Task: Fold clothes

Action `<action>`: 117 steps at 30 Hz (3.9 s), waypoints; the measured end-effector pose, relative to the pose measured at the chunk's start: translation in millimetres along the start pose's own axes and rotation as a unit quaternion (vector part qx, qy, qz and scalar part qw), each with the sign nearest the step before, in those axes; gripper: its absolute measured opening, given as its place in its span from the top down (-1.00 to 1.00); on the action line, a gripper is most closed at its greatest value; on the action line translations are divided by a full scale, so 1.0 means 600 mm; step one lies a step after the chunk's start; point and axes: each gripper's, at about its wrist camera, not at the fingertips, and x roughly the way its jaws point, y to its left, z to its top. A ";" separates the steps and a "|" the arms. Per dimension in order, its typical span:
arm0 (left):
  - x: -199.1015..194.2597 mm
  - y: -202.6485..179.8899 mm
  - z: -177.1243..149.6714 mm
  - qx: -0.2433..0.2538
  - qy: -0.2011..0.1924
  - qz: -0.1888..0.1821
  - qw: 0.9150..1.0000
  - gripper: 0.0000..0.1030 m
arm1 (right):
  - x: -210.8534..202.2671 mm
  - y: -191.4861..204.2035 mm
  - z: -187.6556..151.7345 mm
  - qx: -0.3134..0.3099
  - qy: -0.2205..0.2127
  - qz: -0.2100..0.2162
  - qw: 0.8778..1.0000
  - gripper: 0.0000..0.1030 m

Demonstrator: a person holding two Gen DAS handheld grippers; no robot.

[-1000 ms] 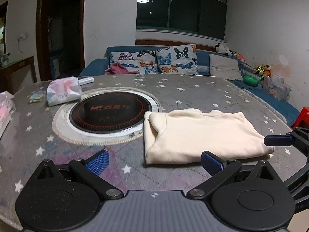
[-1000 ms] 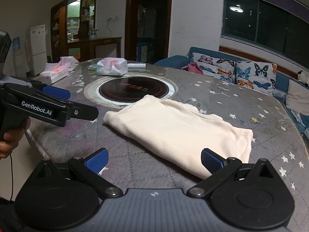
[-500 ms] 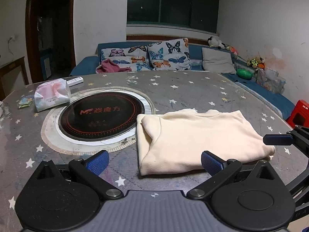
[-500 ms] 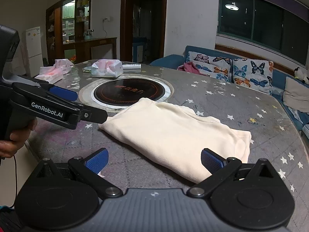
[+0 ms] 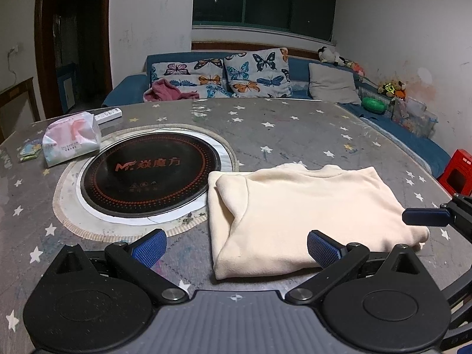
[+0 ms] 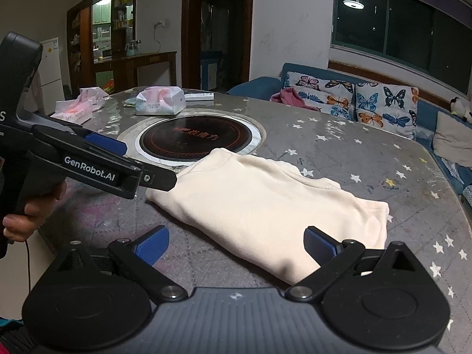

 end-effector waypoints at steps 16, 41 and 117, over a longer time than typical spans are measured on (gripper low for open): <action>0.034 0.004 0.019 0.005 0.025 -0.001 1.000 -1.00 | 0.028 -0.020 0.016 0.010 0.021 0.009 1.000 -0.78; 0.064 0.088 0.031 -0.059 0.048 0.021 0.997 -0.84 | 0.094 0.063 0.059 -0.088 0.037 0.076 0.993 -0.20; 0.173 0.106 0.023 -0.329 0.120 -0.174 0.920 0.65 | 0.057 -0.125 0.027 0.087 -0.001 0.005 0.996 0.45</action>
